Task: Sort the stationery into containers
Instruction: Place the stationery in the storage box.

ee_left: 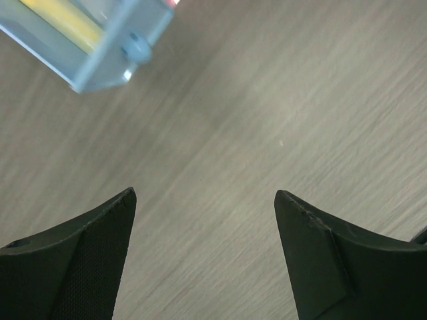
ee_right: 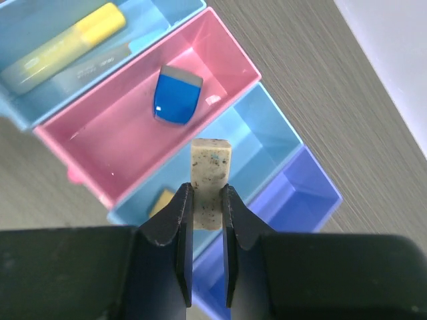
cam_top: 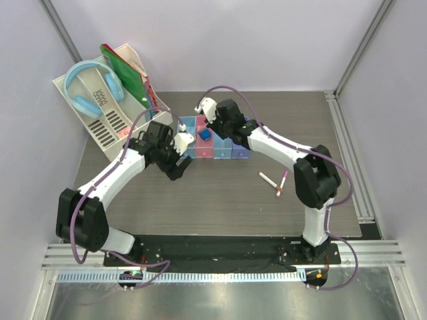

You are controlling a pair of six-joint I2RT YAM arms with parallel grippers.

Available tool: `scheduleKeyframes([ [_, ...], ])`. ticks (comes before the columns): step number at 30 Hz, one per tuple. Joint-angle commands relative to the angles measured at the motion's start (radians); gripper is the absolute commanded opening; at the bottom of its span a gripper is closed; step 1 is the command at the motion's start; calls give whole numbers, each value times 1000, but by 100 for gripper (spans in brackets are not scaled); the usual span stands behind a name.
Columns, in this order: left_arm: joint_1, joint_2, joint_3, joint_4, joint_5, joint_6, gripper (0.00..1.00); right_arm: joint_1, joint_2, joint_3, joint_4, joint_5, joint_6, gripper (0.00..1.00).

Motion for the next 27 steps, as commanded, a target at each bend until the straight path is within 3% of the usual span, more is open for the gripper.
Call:
scheduleKeyframes([
  [1, -2, -103, -86, 10, -5, 111, 84, -22, 130, 155, 60, -7, 40, 1],
  [8, -3, -189, -172, 5, 4, 138, 86, -58, 196, 176, 70, -1, 51, 1],
  [15, -2, -177, -158, -10, 24, 138, 86, -75, 193, 144, 83, -5, 51, 2],
  [18, -2, -171, -148, -19, 38, 131, 86, -75, 190, 138, 79, -10, 47, 25],
  [19, -2, -171, -146, -19, 39, 132, 86, -75, 181, 137, 77, -15, 44, 39],
  [20, -3, -171, -143, -22, 38, 131, 86, -75, 180, 129, 74, -18, 38, 46],
  [23, -6, -174, -134, -25, 35, 135, 87, -75, 163, 123, 71, -19, 36, 56],
  [27, -14, -165, -119, -30, 35, 145, 87, -75, 132, 112, 71, -2, 37, 61],
])
